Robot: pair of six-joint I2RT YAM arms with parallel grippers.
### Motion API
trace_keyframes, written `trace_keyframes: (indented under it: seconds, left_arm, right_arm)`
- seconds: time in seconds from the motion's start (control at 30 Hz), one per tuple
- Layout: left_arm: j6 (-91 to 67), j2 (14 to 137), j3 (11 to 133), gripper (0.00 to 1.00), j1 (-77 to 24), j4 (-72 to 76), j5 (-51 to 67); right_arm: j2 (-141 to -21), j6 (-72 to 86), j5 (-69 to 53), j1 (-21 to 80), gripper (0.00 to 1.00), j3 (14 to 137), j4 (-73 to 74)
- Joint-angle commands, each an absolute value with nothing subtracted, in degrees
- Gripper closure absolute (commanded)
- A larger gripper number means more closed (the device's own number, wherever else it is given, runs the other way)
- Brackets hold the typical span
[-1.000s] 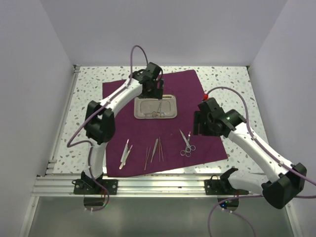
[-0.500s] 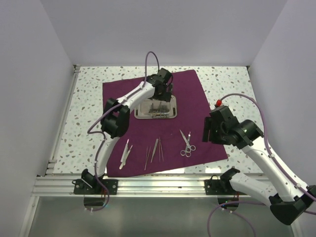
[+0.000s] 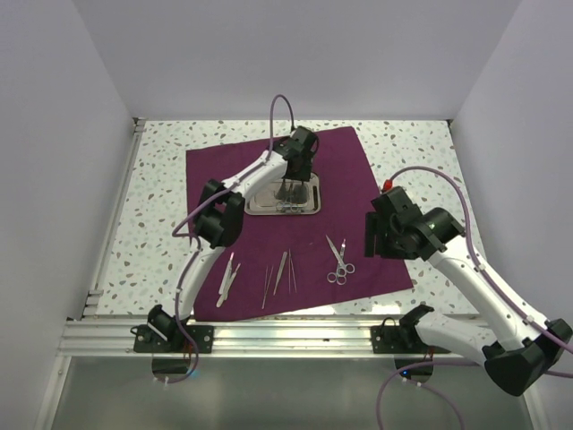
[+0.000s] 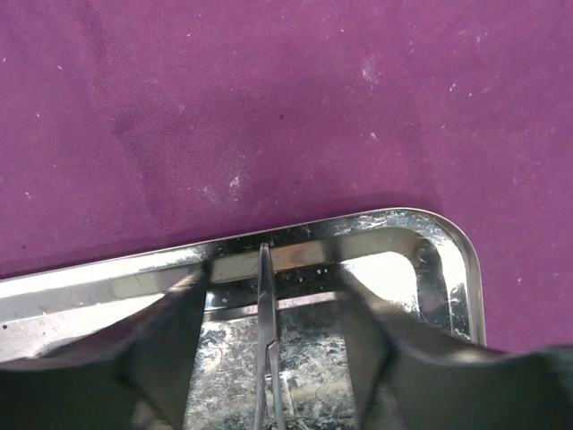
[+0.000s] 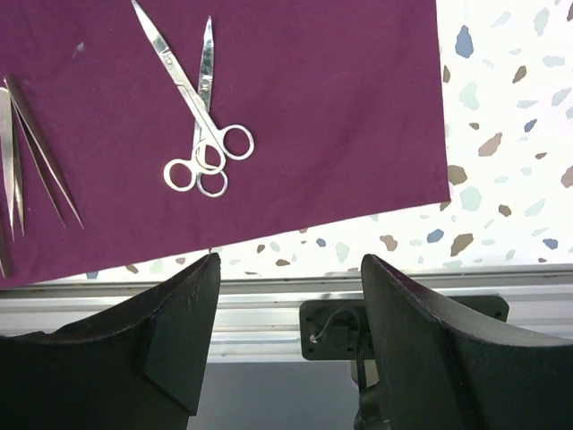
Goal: Open and lay out the surgical kit
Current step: Pick up the medical item from the container.
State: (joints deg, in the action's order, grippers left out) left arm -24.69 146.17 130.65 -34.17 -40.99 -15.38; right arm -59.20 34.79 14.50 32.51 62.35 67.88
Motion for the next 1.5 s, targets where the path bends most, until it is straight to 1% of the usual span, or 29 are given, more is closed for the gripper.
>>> trace_keyframes:
  seconds: [0.0,0.03,0.1,0.13,0.2,0.23,0.3,0.33,0.5,0.63,0.87,0.97,1.07,1.2,1.33,1.37,1.47]
  left_arm:
    - [-25.49,149.06,131.84,0.41,-34.1,-40.34,-15.73]
    - [-25.84,149.24,131.75,0.47,-34.1,-40.6,-15.56]
    - [-26.01,149.24,130.88,0.54,-34.1,-40.96,-15.21]
    - [-26.19,149.06,130.43,0.61,-34.01,-40.87,-14.94]
    - [-26.37,148.89,128.77,0.69,-34.01,-40.96,-14.59]
    - [-26.45,148.89,128.24,0.78,-34.01,-40.96,-14.24]
    - [-26.54,148.8,127.01,0.88,-33.93,-40.96,-13.98]
    - [-26.54,148.8,126.65,0.99,-33.84,-40.87,-13.8]
    - [-25.93,147.92,127.0,1.0,-33.22,-40.61,-12.57]
    - [-25.93,144.68,128.76,1.0,-32.52,-40.69,-10.73]
    - [-29.62,139.75,135.43,1.0,-30.67,-42.53,-8.44]
    - [-31.46,137.03,135.62,1.0,-30.67,-43.24,-8.44]
    - [-34.27,133.6,133.08,1.0,-30.94,-43.85,-7.65]
    - [-37.7,128.24,127.98,1.0,-33.39,-44.91,-10.01]
    - [-45.76,122.8,122.54,1.0,-40.14,-48.77,-15.03]
    - [-47.44,121.83,118.95,1.0,-41.56,-48.78,-15.2]
    - [-54.04,118.83,113.14,1.0,-48.06,-47.47,-16.96]
  right_arm:
    - [-59.94,32.61,16.0,32.61,0.32,64.95,66.8]
    - [-60.03,32.35,16.17,32.52,0.32,65.04,66.8]
    - [-60.38,31.73,16.17,32.52,0.32,65.04,66.62]
    - [-60.38,31.55,16.26,32.61,0.32,64.87,66.27]
    - [-60.56,31.29,16.17,32.52,0.32,64.78,65.92]
    - [-60.82,31.2,16.08,32.52,0.32,64.78,65.57]
    - [-61.08,30.76,15.91,32.52,0.32,64.78,65.39]
    - [-61.35,30.67,15.91,32.52,0.32,64.78,65.13]
    - [-61.35,30.32,15.29,32.43,0.32,64.25,64.25]
    - [-61.17,30.5,14.77,32.52,0.32,63.81,63.2]
    - [-60.56,30.5,13.01,32.52,0.32,63.11,61.44]
    - [-60.03,30.24,12.66,32.52,0.32,63.02,61.08]
    - [-58.98,29.71,12.65,32.43,0.33,63.02,61.0]
    - [-57.92,29.0,14.23,32.43,0.33,63.98,62.4]
    - [-57.83,30.14,20.55,32.43,0.33,67.57,67.57]
    - [-58.01,30.93,23.09,32.43,0.33,68.2,68.37]
    - [-57.66,32.42,25.57,32.34,0.32,70.48,70.92]
